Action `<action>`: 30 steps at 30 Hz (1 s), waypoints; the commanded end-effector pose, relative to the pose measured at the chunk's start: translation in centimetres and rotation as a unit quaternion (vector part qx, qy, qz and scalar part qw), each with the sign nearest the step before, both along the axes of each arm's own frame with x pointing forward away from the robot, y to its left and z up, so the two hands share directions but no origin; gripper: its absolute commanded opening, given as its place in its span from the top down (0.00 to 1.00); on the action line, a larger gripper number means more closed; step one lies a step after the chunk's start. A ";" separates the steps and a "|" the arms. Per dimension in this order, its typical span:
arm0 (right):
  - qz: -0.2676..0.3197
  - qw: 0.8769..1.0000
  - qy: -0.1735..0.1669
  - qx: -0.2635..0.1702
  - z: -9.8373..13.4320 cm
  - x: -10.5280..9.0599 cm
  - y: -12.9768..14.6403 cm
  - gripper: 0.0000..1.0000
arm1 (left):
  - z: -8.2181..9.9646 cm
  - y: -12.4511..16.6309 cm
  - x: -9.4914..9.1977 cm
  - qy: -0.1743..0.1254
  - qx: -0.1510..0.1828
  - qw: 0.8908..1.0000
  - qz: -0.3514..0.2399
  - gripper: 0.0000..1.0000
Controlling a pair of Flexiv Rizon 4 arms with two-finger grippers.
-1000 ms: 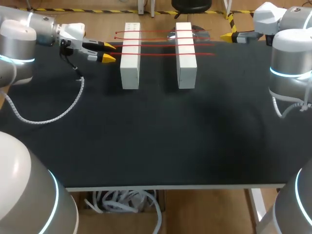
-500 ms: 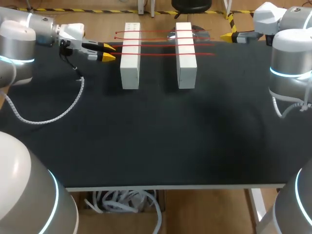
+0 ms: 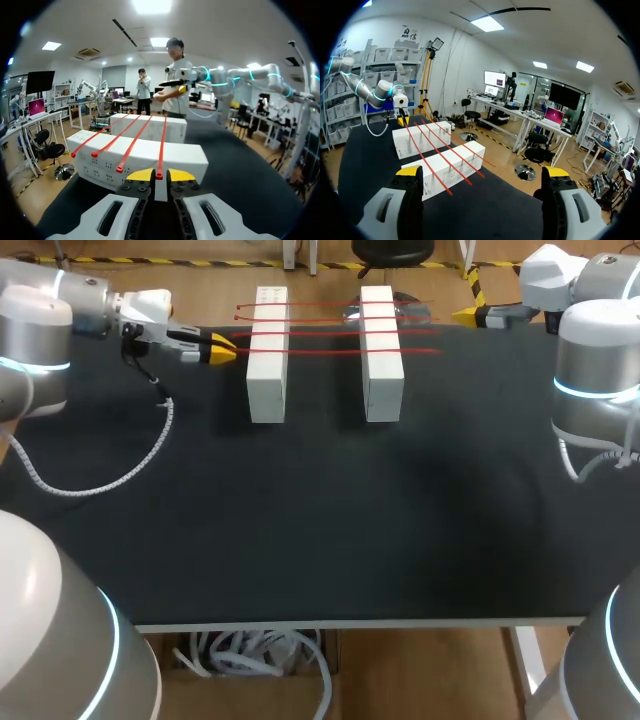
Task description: Grab the tape and strap the tape.
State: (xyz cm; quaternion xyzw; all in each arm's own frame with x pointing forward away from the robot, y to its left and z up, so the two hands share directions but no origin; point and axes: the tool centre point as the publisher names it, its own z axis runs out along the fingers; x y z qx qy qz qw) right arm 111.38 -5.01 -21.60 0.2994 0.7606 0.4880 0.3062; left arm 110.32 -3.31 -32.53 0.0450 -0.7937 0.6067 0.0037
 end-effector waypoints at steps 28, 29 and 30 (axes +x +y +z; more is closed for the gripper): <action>0.000 1.000 0.000 0.000 0.0 0.0 0.0 0.00 | -0.1 0.0 0.0 0.000 -0.002 1.000 -0.005 1.00; 0.000 1.000 0.000 0.000 0.0 0.0 0.0 0.00 | -0.1 0.0 -0.1 0.000 -0.002 1.000 -0.006 1.00; 0.000 1.000 0.000 0.000 0.0 0.0 0.0 0.00 | -0.1 0.0 -0.1 0.000 -0.002 1.000 -0.007 1.00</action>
